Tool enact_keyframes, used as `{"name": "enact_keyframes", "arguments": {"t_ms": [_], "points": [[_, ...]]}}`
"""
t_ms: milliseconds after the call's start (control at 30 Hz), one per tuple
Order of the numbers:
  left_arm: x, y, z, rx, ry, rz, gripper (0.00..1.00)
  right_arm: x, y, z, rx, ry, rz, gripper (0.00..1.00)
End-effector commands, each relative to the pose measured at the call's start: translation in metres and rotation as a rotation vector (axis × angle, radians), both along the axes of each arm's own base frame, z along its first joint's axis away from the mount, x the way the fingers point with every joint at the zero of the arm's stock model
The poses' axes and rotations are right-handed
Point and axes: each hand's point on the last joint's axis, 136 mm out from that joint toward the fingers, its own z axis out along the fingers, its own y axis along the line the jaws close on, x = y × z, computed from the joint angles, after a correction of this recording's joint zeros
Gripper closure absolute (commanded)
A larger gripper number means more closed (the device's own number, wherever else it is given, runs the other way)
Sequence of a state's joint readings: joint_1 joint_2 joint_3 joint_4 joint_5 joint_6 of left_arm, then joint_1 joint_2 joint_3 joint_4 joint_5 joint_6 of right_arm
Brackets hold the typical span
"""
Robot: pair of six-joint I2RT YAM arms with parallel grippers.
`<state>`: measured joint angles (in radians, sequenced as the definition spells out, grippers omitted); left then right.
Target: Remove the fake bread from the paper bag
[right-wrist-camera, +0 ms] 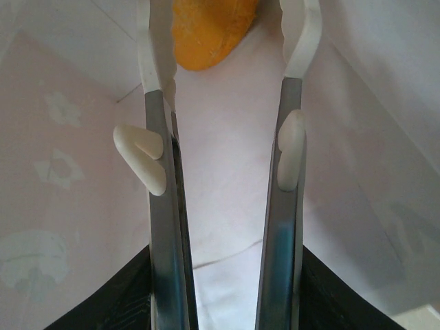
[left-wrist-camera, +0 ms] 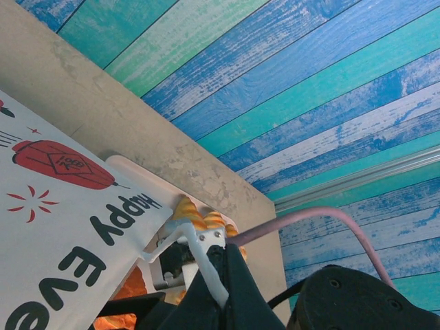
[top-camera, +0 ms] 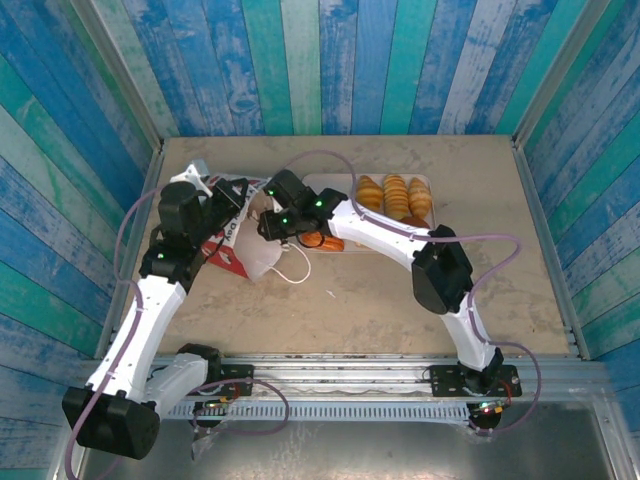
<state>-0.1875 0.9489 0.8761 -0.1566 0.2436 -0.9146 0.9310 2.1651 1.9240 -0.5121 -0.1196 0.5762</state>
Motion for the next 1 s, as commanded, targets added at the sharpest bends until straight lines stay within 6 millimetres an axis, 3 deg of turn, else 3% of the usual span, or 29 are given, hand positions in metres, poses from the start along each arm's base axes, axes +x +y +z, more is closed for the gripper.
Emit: {"name": "enact_keyframes", "arguments": {"t_ms": [0,567,867,967], "points": [[0.001,-0.003,0.007,-0.002,-0.024,-0.014,1.0,0.007,0.013,0.007,0.019,-0.048,0.009,0.54],[-0.003,-0.003,0.006,0.002,-0.02,-0.019,1.0,0.013,0.023,-0.002,-0.01,-0.129,0.095,0.58],[-0.005,-0.002,0.005,0.005,-0.019,-0.013,1.0,0.022,0.01,-0.002,-0.054,-0.148,0.003,0.55],[-0.004,-0.002,0.004,0.005,-0.017,-0.016,1.0,0.023,0.015,-0.004,-0.039,-0.151,0.019,0.55]]}}
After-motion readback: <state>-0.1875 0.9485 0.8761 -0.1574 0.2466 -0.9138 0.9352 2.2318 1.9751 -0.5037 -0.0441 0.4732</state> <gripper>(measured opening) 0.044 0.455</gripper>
